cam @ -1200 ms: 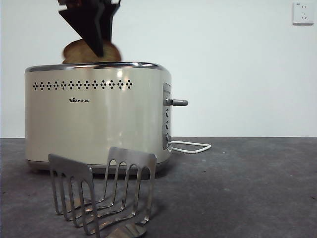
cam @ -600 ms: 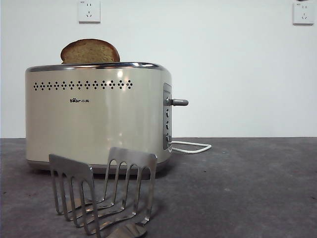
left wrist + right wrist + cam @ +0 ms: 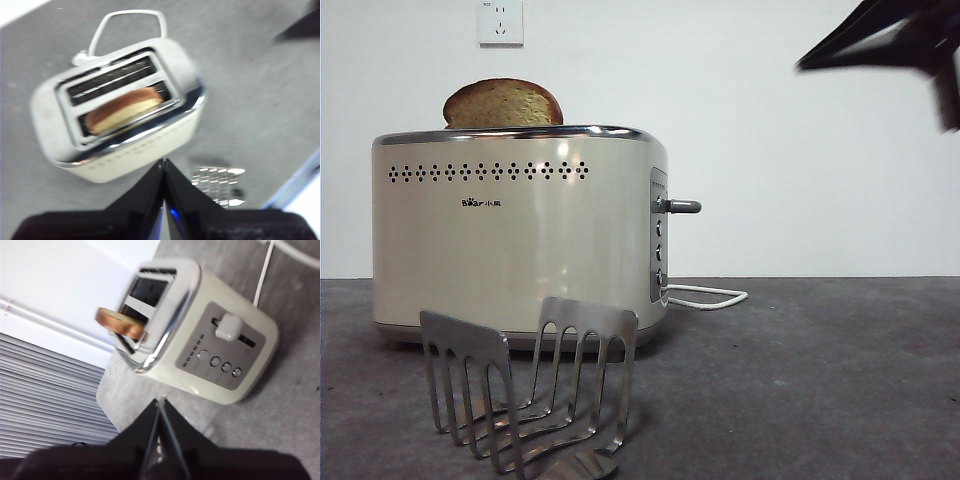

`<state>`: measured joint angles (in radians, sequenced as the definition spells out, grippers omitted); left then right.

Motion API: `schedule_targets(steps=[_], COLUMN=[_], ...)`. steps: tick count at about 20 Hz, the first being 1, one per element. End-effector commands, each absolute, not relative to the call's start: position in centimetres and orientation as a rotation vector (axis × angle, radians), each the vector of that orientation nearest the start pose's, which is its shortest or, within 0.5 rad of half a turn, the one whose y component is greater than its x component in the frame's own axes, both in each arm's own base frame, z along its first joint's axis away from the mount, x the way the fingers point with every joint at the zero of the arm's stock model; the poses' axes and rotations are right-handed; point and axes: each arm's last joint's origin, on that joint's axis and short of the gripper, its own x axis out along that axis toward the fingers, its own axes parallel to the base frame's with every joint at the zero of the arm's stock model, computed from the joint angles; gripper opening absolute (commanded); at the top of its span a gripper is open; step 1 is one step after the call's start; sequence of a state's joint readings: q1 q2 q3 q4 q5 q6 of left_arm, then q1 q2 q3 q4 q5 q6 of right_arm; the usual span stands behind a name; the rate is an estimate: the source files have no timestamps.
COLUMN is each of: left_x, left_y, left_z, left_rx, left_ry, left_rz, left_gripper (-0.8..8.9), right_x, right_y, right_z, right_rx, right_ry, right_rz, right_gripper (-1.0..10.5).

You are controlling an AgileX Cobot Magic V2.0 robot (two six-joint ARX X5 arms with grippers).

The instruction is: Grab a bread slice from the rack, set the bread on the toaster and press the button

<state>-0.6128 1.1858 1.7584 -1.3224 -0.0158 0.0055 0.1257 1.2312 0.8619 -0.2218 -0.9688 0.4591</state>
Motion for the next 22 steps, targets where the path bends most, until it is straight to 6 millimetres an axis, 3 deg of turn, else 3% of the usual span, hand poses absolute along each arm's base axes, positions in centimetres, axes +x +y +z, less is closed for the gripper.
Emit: schedule_targets(steps=[1,7,13,22], left_x=[13.2,12.4,10.9,8.9], left_y=[-9.4,-10.0,-9.4,-7.4], left_z=[46.7,46.8,47.3,48.1], left_rx=[0.143,0.09,0.061,0.061], left_ry=[0.739,0.763,0.735,0.643], left_rz=[-0.574,-0.688,-0.714,-0.636], left_gripper=[-0.05,-0.04,-0.05,-0.05], right_x=[26.2,30.4,33.5,34.4], right_y=[7.7,12.2,13.2,13.7], right_z=[26.9,26.9,25.1,22.3], right_rx=[0.632,0.567,0.588,0.588], right_ry=[0.83,0.857,0.947,1.025], right_rz=[0.879,0.867,0.827,0.773], right_gripper=[-0.1,-0.1,-0.1,-0.1])
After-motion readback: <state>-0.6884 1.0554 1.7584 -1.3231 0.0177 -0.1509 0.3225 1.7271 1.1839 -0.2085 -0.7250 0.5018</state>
